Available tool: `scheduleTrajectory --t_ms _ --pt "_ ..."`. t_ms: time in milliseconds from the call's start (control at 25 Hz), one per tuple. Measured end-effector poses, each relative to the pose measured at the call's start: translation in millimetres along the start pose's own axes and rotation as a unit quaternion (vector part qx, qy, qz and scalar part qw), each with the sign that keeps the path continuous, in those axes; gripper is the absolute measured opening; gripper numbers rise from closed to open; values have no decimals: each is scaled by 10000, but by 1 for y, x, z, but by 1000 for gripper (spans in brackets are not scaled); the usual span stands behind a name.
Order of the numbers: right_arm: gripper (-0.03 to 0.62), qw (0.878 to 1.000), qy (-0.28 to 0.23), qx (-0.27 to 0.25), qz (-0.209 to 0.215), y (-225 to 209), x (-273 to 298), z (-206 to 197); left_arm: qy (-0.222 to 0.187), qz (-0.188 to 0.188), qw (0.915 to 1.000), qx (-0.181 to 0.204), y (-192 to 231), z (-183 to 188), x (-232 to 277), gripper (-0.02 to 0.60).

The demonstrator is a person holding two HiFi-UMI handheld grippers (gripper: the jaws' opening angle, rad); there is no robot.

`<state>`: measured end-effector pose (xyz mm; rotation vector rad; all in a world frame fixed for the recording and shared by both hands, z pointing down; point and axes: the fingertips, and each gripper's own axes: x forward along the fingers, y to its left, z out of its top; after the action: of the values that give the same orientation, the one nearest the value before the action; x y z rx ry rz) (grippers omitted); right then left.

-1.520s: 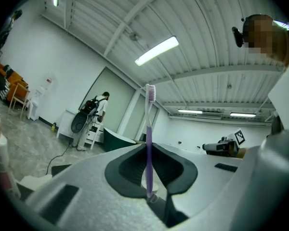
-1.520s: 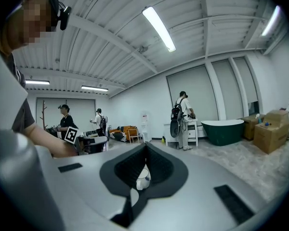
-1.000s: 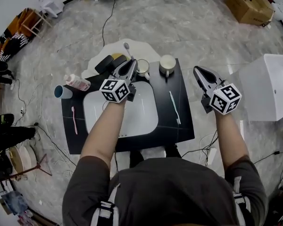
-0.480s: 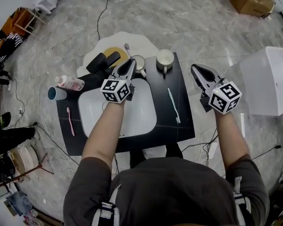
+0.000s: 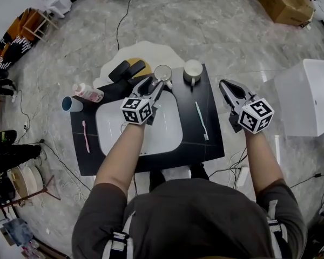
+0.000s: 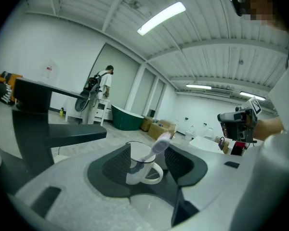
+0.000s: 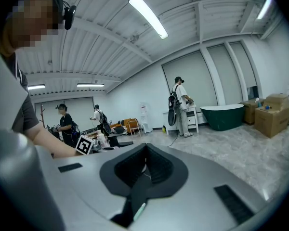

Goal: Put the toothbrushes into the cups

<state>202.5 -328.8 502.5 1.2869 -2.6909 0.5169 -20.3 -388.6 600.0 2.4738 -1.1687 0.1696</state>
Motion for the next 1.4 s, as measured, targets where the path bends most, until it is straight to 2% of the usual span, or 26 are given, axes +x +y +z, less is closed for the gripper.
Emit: scheduleTrajectory --t_ms 280,400,560,680,760,800,880,960,1120,1280,1400 --pt "-8 9999 -85 -68 -45 20 -15 16 -67 40 9998 -182 -9 7 -53 216" --pt "-8 9999 -111 -109 -72 28 -22 20 -142 -96 9996 -205 -24 15 -77 216" --pt "-8 9997 -116 -173 -116 37 -32 28 -182 -408 9990 -52 -53 28 -103 216" --pt "-8 9994 -134 -256 -169 45 -43 36 -17 -798 9963 333 -82 37 -114 215" --pt "-8 9992 -153 -289 -217 45 -52 39 298 -1121 9889 929 -107 34 -112 214" --pt "-8 9992 -160 -291 -239 44 -57 40 500 -1303 9815 1313 -121 29 -108 213" --pt "-8 9991 -159 -275 -287 39 -68 38 918 -1712 9578 2119 -149 13 -98 211" --pt "-8 9990 -132 -225 -366 33 -81 32 1318 -2140 9247 2858 -173 -8 -87 205" --pt "-8 9983 -78 -27 -579 18 -108 12 2057 -2850 8493 3940 -201 -58 -65 179" --pt "-8 9968 -26 191 -774 -3 -134 -11 2527 -3368 7775 4672 -220 -97 -38 169" --pt "-8 9953 14 337 -912 -21 -152 -26 2843 -3627 7189 5203 -226 -125 -16 167"
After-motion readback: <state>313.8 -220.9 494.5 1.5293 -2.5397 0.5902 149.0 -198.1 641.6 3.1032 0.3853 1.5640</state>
